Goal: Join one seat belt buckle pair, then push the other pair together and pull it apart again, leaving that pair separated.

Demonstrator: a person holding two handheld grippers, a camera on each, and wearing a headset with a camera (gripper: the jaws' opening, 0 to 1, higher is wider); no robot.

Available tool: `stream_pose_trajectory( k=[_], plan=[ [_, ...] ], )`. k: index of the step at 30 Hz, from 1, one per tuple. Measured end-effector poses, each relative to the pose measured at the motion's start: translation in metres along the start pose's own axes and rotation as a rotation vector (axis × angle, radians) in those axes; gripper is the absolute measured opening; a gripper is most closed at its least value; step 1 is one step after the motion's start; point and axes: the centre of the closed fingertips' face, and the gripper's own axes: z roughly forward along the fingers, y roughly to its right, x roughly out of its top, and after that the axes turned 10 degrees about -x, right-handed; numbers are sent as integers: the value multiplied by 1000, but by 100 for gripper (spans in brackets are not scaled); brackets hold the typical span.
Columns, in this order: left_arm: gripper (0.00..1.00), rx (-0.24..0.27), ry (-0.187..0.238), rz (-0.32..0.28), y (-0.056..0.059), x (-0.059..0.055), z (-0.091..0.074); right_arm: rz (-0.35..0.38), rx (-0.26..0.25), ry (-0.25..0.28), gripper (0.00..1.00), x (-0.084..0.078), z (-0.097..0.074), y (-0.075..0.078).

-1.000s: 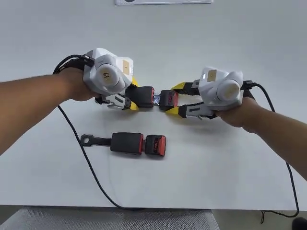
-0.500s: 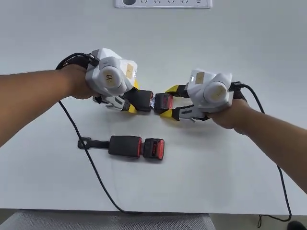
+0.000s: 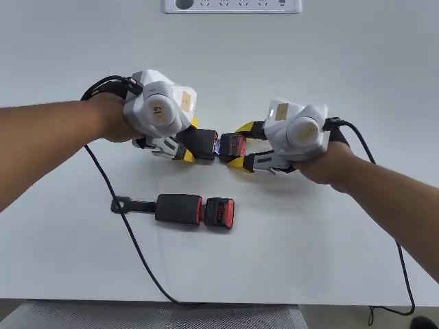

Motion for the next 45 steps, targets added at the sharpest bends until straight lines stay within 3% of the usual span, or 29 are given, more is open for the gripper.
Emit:
stream_pose_trajectory(
  k=[21,30,45],
  plan=[
    [34,2,0,-6,2,-1,1,-1,-16,-12,34,-1,2,1],
    [35,6,21,-13,2,0,0,-16,-13,-14,34,-3,2,3],
    [35,10,31,-30,2,0,-1,-39,1,-18,35,-12,-16,5]
  ],
)
